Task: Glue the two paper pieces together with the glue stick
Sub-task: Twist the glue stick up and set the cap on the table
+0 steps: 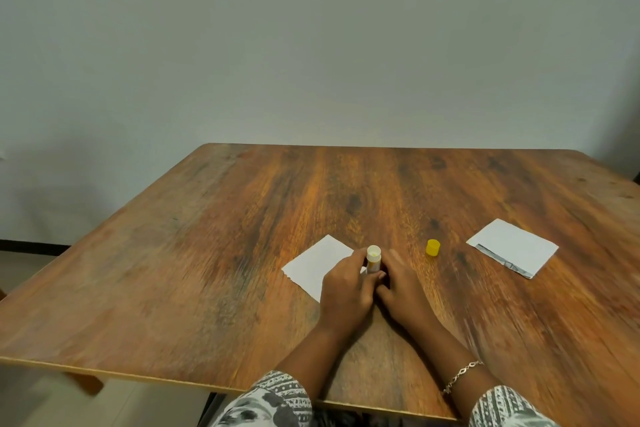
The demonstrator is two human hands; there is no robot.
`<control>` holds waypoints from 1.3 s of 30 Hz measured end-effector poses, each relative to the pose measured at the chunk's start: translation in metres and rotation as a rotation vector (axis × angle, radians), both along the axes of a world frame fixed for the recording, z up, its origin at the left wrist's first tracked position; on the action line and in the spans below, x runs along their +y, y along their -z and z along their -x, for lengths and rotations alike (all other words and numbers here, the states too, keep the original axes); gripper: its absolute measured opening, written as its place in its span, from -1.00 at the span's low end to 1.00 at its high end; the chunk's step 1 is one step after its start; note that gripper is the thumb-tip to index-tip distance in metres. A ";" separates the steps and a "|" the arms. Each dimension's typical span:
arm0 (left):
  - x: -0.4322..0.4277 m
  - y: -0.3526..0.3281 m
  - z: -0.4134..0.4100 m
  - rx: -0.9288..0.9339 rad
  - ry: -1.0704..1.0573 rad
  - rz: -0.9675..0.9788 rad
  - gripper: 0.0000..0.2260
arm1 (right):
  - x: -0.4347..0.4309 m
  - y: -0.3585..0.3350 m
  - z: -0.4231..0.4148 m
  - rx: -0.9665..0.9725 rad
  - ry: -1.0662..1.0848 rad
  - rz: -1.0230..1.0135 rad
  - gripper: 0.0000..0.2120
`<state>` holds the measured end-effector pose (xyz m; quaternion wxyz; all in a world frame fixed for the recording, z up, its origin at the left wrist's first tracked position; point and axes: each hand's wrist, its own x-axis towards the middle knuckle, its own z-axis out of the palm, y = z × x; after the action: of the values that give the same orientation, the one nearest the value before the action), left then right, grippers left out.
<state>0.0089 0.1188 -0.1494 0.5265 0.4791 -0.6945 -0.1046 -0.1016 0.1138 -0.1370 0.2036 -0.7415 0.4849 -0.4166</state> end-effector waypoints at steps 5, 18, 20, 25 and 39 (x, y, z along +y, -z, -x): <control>-0.002 -0.001 -0.002 0.027 -0.009 0.004 -0.84 | 0.000 -0.001 0.002 -0.040 -0.058 -0.027 -0.69; 0.002 0.000 -0.004 0.030 0.024 -0.007 -0.82 | 0.001 -0.001 0.001 -0.044 -0.070 -0.054 -0.67; 0.003 -0.002 -0.004 0.038 0.011 -0.014 -0.83 | 0.003 -0.003 0.000 -0.068 -0.082 -0.060 -0.67; 0.003 -0.001 -0.004 0.051 0.037 -0.027 -0.81 | 0.003 -0.001 -0.002 -0.035 -0.030 -0.053 -0.72; 0.006 0.000 -0.006 0.079 0.019 -0.071 -0.78 | 0.004 0.001 -0.005 -0.016 -0.023 -0.069 -0.76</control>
<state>0.0147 0.1250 -0.1498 0.5352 0.4866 -0.6734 -0.1530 -0.0963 0.1175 -0.1379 0.2377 -0.7362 0.4890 -0.4030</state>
